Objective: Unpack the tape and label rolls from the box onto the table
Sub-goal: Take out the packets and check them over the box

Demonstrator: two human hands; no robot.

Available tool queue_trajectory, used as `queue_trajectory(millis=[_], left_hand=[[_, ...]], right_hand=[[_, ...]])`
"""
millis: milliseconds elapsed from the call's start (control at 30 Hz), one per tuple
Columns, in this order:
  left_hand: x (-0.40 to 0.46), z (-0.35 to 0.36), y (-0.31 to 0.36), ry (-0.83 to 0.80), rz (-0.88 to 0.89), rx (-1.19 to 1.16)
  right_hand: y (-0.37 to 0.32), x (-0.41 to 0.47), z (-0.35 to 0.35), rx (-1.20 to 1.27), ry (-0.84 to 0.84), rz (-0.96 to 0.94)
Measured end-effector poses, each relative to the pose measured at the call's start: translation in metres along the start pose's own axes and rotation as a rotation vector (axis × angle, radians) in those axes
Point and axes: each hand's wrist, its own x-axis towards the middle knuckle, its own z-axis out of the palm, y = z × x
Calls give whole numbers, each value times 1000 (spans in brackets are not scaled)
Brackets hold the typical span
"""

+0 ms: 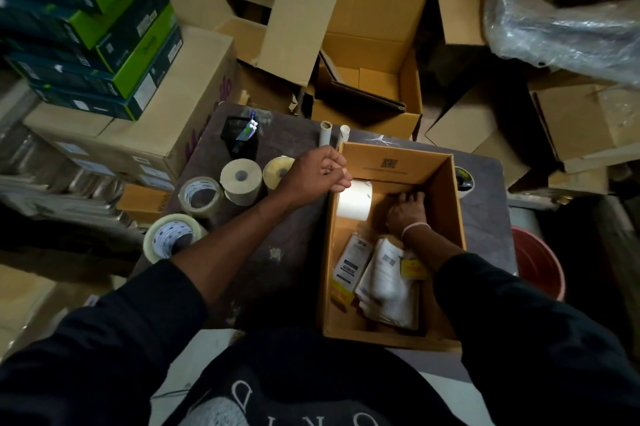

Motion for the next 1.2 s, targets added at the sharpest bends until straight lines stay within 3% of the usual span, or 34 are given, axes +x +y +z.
queue_trajectory(millis=[433,633,767,933,1000,1067,1133,1200], left_hand=[[-4,1,1,1,12,-22],[-3,2,-1,3,13,-4],[-3,2,-2,-1,12,-19],[-3,2,-3,8,7,-34],[-4,2,-3,8,11,-37],[-4,2,-3,8,7,-37],[-4,1,-3,13,5,-32],[-4,0,-3,15,3,-32]], right_hand=[[18,9,17,70,139,-9],[19,16,19,247,140,6],[24,17,1,528,116,-108],[29,15,-8,1074,-139,-126],[31,13,-8,1194,-144,-225],[31,4,-3,1077,-197,-287],[28,7,10,941,-82,-260],[26,11,13,969,-71,-268]])
